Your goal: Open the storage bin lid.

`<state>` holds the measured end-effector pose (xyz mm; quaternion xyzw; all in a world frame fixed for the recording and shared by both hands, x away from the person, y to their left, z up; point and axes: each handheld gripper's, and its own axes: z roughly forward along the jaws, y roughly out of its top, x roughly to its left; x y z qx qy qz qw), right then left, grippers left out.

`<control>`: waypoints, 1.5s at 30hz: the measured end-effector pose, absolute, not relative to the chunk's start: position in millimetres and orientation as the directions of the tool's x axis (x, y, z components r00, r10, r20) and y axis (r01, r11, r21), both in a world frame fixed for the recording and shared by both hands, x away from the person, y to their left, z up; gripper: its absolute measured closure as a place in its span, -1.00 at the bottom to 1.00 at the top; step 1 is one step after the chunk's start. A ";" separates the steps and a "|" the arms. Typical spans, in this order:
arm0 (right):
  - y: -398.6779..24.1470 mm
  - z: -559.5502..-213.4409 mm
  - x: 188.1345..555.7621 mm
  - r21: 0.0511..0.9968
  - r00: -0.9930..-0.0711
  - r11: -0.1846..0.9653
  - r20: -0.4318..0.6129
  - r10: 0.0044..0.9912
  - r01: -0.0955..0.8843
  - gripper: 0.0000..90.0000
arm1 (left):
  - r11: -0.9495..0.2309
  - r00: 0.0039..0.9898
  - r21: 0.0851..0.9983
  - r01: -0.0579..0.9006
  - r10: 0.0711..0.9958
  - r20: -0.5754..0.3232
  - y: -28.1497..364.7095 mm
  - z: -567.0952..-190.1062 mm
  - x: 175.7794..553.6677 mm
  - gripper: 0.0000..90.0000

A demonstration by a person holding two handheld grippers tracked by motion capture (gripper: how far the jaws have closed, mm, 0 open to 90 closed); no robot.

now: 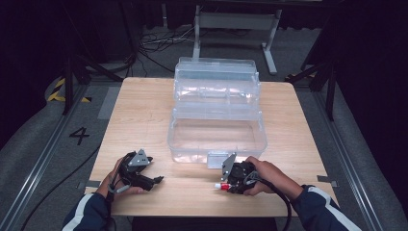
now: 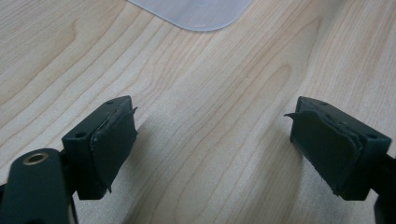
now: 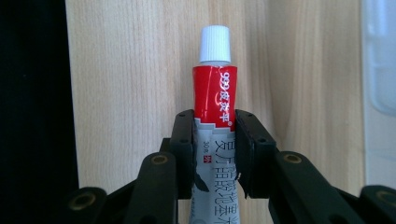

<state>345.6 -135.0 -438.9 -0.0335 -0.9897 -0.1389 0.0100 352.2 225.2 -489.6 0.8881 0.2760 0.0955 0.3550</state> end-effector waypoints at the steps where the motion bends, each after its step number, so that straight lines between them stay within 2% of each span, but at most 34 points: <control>1: -135.0 -438.9 345.6 0.274 -0.998 0.959 0.029 0.064 0.069 0.58 | -0.596 0.829 0.683 0.422 0.558 -0.026 225.2 -489.6 352.2 -0.68; 15: -160.9 -408.6 346.7 0.365 -0.996 0.927 0.000 0.090 0.083 0.58 | -0.596 0.833 0.683 0.422 0.553 -0.032 225.3 -489.7 353.7 -0.67; 29: -183.5 -383.7 355.7 0.409 -0.993 0.908 -0.034 0.117 0.093 0.58 | -0.594 0.830 0.685 0.422 0.557 -0.028 225.7 -489.7 353.3 -0.65; 45: -184.6 -359.3 357.9 0.391 -0.993 0.917 -0.053 0.108 0.079 0.58 | -0.594 0.833 0.686 0.420 0.552 -0.031 225.6 -489.8 354.3 -0.65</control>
